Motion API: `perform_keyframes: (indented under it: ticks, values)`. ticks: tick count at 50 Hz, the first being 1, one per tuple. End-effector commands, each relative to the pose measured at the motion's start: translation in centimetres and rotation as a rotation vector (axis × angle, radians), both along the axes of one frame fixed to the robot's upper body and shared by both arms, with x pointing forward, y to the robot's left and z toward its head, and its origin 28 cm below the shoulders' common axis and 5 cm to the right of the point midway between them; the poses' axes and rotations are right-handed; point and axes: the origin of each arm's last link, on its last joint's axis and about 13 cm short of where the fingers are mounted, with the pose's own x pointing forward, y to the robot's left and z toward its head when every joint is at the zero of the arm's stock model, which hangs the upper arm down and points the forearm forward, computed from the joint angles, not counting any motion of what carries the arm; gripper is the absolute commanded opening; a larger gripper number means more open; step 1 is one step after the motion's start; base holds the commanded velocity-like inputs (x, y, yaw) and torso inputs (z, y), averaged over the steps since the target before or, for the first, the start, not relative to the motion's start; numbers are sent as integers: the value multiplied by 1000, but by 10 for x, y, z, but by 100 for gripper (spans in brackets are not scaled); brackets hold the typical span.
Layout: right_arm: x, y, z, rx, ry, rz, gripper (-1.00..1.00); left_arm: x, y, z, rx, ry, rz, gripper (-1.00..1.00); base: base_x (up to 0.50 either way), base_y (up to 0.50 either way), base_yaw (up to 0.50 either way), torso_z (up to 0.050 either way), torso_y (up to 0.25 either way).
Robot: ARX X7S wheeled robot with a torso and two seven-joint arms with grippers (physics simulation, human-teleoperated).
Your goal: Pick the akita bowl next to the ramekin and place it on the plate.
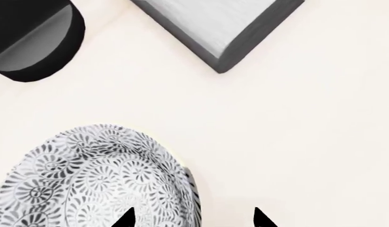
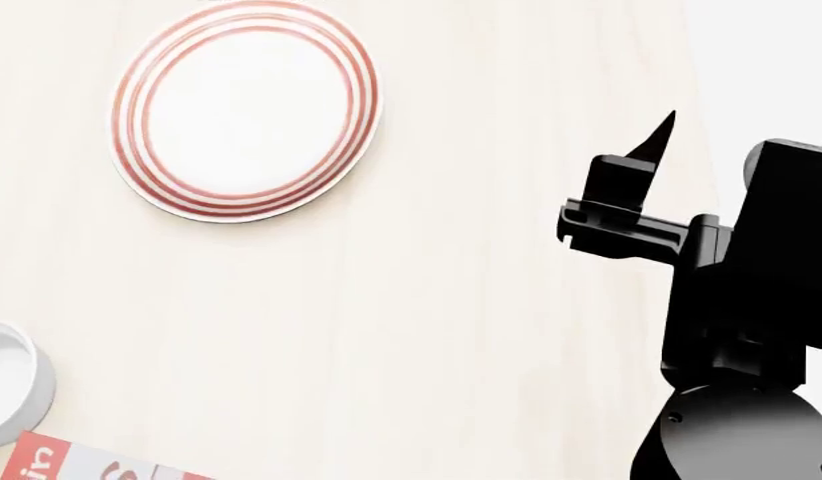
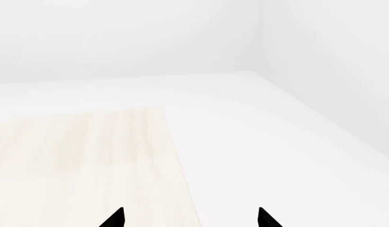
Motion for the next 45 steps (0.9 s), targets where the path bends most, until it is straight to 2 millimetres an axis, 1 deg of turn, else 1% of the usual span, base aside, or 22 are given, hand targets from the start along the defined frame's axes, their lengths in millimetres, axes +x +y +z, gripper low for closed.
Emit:
perform_keyframes:
  ticks: [1,8,20,22,23,25,26,28,29,30,31,33,35,36,37,40,41,43,44,45]
  values:
    - [-1,-1,1,12,-12,2,100,1,-2,-2,-31,-22,-7,-100,0,0,0,0,0]
    - [-1,-1,1,13,-11,1,100,1,-1,-3,-32,-21,-4,-100,0,0,0,0,0]
    - [0,-1,0,15,-10,-1,100,-1,-1,1,-21,-22,7,-100,0,0,0,0,0]
    - [0,-1,1,15,-10,-1,100,1,-1,4,10,-15,-27,-100,0,0,0,0,0]
    - [-1,-1,1,14,-10,0,100,3,-1,6,70,25,-95,-100,0,0,0,0,0]
    - [0,-1,1,15,-10,-1,100,6,-2,9,102,34,-141,-100,0,0,0,0,0]
    - [0,-1,1,15,-10,-1,100,7,-3,11,148,61,-197,-100,0,0,0,0,0]
    - [0,-1,1,13,-10,-1,100,12,-6,18,188,57,-273,-100,0,0,0,0,0]
    - [0,-1,1,12,-11,-1,100,16,-8,24,241,49,-320,-100,0,0,0,0,0]
    - [-1,-1,1,12,-11,-1,100,18,-8,27,249,41,-329,-100,0,0,0,0,0]
    - [0,-1,1,11,-11,-1,100,22,-11,35,285,29,-376,-100,0,0,0,0,0]
    - [-1,-1,2,12,-11,-2,100,26,-13,45,318,5,-414,-100,0,0,0,0,0]
    - [-2,-1,2,11,-12,-2,100,32,-17,61,377,-26,-463,-100,0,0,0,0,0]
    - [-2,-1,2,11,-12,-2,100,33,-17,65,391,-31,-470,-100,0,0,0,0,0]
    - [-1,-1,1,11,-12,-3,100,36,-19,76,425,-65,-481,-100,0,0,0,0,0]
    - [-1,-1,1,10,-12,-2,100,39,-23,95,477,-110,-515,-100,0,0,0,0,0]
    - [-1,-1,1,10,-11,-2,100,41,-26,109,517,-141,-540,-100,0,0,0,0,0]
    - [-1,-1,1,10,-11,-2,100,44,-28,121,555,-164,-558,-100,0,0,0,0,0]
    - [-1,-1,1,10,-11,-3,100,46,-32,133,584,-186,-585,-100,0,0,0,0,0]
    - [-1,-1,1,10,-11,-3,100,47,-33,138,595,-192,-590,-100,0,0,0,0,0]
